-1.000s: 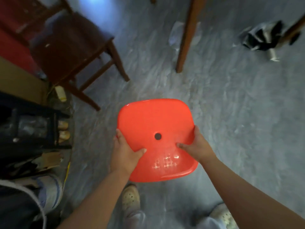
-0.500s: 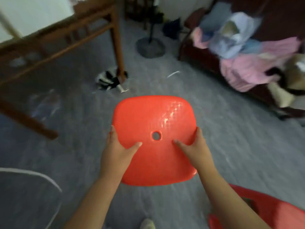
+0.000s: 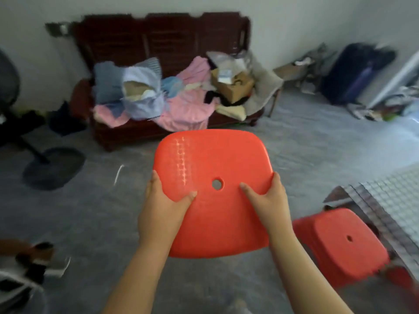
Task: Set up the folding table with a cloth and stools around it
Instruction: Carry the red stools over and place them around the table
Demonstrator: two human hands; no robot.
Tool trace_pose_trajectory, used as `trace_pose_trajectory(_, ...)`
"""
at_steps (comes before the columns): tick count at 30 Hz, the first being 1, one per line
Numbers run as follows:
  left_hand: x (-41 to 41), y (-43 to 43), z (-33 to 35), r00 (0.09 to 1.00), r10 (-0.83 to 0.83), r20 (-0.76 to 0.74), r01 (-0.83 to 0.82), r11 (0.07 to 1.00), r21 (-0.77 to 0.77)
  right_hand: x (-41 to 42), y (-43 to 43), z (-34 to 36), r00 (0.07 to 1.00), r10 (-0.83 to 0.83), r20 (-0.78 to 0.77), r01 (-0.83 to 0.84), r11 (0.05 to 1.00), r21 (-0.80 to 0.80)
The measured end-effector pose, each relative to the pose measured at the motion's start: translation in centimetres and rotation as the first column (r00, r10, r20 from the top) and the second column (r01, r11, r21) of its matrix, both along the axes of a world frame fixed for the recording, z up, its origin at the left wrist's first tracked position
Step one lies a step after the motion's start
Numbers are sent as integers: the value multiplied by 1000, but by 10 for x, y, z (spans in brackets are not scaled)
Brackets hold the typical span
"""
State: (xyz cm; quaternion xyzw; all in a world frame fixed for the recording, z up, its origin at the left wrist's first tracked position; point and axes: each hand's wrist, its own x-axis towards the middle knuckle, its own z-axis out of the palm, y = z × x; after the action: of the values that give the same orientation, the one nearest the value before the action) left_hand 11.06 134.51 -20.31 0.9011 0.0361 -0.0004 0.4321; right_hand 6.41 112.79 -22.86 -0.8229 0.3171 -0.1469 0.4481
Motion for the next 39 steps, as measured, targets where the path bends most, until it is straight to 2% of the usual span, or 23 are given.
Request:
trace_pose_trajectory(4,70,-83,19,984,-179,15,179,983,42,27,-70,6,978,-202,45,198,977,77)
trace_pose_trajectory(8,133,-173,23,943,-333,14,331,940,87,59,-148,2,938,-338,74,326,935,142)
trace_pose_trajectory(19,284,-403,40,819,-562,118,563,826,25,169,-342,31,836,-527,155,514,850,117)
trace_pose_trajectory(23,342,-492,32,763,-643,71,645,764,-6,210,-416,31,793,-592,147,577,806,131)
trace_pose_trajectory(31,430,-693,9,542,-840,22,840,543,10,263,-553,20,594,-791,145,770,611,185)
trace_pose_trajectory(39,453,-903,-27,343,-939,-39,939,342,35,270,-714,-11,396,-913,101,886,408,221)
